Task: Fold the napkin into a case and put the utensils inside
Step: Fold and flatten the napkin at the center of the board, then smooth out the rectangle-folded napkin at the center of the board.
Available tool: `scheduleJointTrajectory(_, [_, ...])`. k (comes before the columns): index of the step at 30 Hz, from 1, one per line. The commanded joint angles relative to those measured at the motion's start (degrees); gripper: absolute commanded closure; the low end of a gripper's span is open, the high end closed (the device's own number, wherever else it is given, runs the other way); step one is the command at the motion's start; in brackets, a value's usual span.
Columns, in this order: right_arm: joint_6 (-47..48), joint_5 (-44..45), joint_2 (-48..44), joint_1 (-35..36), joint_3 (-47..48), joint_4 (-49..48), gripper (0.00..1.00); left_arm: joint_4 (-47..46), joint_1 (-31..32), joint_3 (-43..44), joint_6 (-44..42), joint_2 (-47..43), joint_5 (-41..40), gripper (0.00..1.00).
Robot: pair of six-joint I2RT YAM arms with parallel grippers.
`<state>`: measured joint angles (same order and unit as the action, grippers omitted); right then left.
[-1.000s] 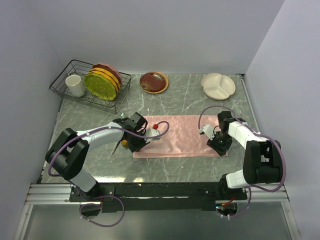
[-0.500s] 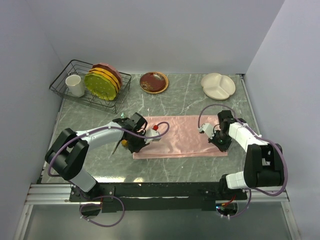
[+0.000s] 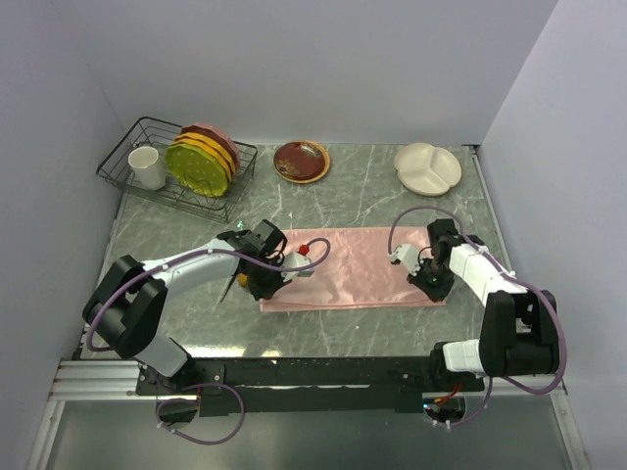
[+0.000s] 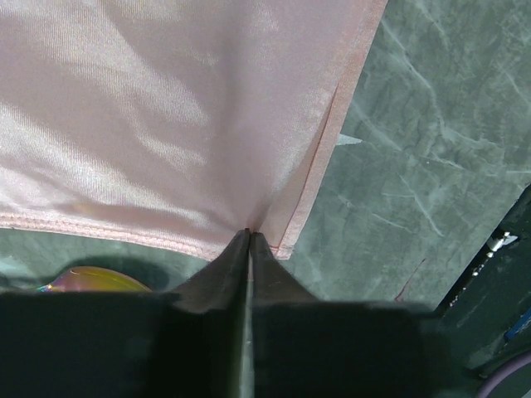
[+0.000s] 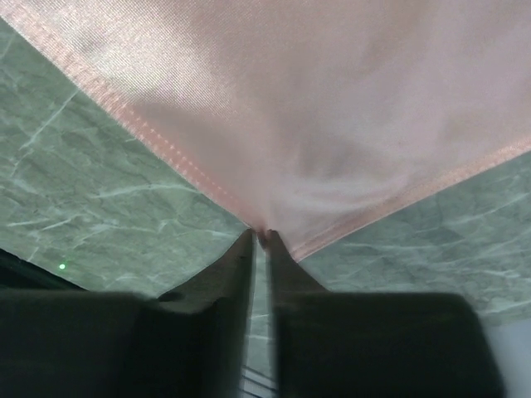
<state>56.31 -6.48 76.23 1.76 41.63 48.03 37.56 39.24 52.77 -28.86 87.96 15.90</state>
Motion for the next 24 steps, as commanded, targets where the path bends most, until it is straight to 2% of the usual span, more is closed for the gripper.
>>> scheduleJointTrajectory(1, [-0.3, -0.6, -0.1, 0.4, 1.0, 1.6, 0.46, 0.5, 0.4, 2.1, -0.1, 0.3, 2.3, 0.73])
scheduleJointTrajectory(3, [-1.0, -1.9, -0.7, 0.4, 2.5, 3.4, 0.36, 1.6, -0.2, 2.7, 0.6, -0.7, 3.3, 0.52])
scheduleJointTrajectory(5, [-2.6, -5.3, -2.3, 0.1, 6.3, 6.7, 0.26, 2.4, -2.6, 4.3, 2.1, -3.5, 6.8, 0.43])
scheduleJointTrajectory(7, [-4.6, -10.1, -2.8, -0.4, 12.0, 9.2, 0.2, 2.3, -5.0, 6.8, 4.0, -6.0, 9.0, 0.39])
scheduleJointTrajectory(8, [-7.2, -11.8, -2.5, -0.4, 14.0, 9.5, 0.2, 2.0, -7.6, 7.7, 6.0, -6.7, 9.6, 0.32])
scheduleJointTrajectory(12, [-15.4, -17.2, 3.1, -0.4, 23.4, 8.2, 0.19, -1.7, -13.0, 12.3, 12.1, -7.0, 10.3, 0.26])
scheduleJointTrajectory(16, [-23.8, -18.0, 11.1, -0.2, 31.7, 5.5, 0.23, -2.0, -16.2, 16.4, 16.0, 0.0, 10.2, 0.33])
scheduleJointTrajectory(19, [-27.4, -16.5, 15.7, -0.2, 34.1, 3.5, 0.25, -1.8, -19.9, 17.6, 18.2, 4.7, 10.5, 0.49])
scheduleJointTrajectory(20, [-27.8, -15.9, 16.7, -0.1, 34.4, 3.0, 0.25, -2.0, -20.7, 17.9, 18.6, 5.7, 9.8, 0.58])
scheduleJointTrajectory(24, [-28.5, -13.7, 20.4, 0.5, 32.7, 1.5, 0.34, -2.1, -21.4, 18.2, 18.0, 9.2, 4.6, 0.68])
